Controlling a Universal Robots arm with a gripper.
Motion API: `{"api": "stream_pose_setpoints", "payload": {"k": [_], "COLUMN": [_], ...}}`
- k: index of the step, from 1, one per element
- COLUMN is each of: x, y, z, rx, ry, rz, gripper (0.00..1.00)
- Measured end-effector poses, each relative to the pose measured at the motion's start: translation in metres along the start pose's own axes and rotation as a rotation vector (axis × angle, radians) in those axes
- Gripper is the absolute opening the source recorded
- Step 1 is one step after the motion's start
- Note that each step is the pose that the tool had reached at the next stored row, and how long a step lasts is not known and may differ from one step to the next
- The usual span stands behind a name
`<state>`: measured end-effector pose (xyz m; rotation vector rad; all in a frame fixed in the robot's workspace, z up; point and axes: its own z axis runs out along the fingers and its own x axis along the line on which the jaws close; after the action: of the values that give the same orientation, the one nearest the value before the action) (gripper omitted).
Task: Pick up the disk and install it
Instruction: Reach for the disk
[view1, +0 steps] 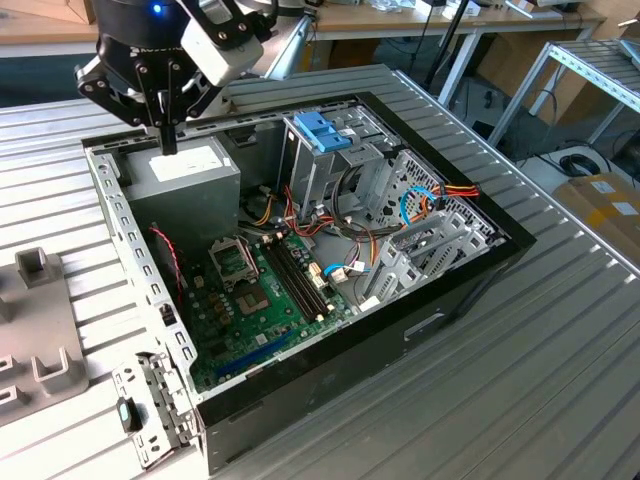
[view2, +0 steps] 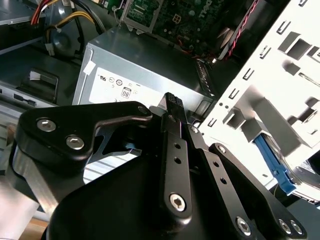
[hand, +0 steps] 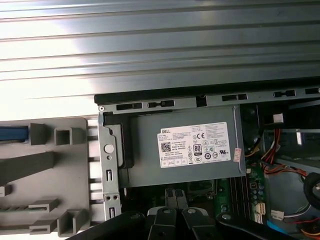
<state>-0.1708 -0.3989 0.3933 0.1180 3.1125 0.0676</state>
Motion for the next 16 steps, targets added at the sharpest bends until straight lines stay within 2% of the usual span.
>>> {"api": "stream_pose_setpoints", "payload": {"k": [16], "x": [0.0074], "y": [-0.0006], "z": [-0.0002], "rx": [0.0], "ry": [0.0], "rz": [0.0], "gripper": [0.1]}}
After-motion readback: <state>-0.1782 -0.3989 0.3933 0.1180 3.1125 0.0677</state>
